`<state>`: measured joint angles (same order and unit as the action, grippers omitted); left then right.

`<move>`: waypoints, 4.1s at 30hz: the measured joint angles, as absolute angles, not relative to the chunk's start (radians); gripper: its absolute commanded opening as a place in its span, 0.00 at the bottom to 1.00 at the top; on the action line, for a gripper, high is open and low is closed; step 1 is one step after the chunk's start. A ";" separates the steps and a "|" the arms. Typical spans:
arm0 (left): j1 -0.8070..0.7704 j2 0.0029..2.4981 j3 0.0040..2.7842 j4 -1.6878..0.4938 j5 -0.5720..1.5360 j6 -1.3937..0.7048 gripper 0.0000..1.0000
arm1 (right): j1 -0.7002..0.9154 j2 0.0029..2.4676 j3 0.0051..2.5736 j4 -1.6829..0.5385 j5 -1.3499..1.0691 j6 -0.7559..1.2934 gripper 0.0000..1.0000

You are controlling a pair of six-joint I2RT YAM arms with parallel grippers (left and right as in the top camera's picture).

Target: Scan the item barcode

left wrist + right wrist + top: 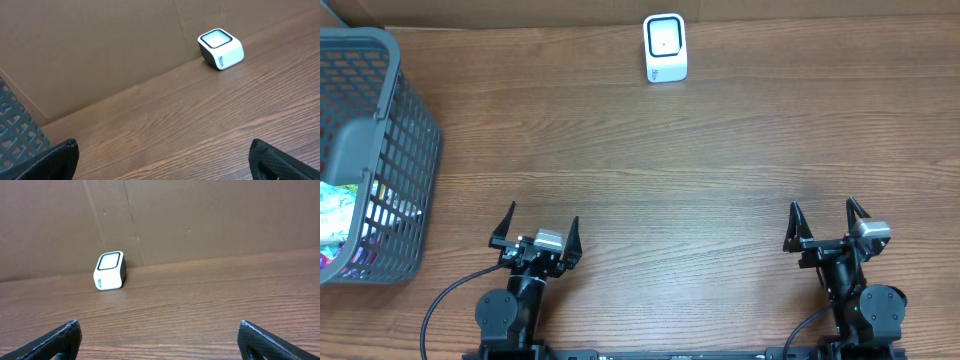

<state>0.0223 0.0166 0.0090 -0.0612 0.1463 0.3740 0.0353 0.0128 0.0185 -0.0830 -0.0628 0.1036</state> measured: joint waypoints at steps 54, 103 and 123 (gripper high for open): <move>0.022 0.017 0.009 -0.062 0.144 0.374 1.00 | 0.035 0.013 0.019 -0.083 -0.063 0.104 1.00; 0.022 0.017 0.027 -0.057 0.147 0.305 1.00 | 0.035 0.013 0.019 -0.084 -0.063 0.104 1.00; 0.022 0.576 0.386 -0.068 0.181 0.301 1.00 | 0.035 0.013 0.039 -0.127 -0.075 0.104 1.00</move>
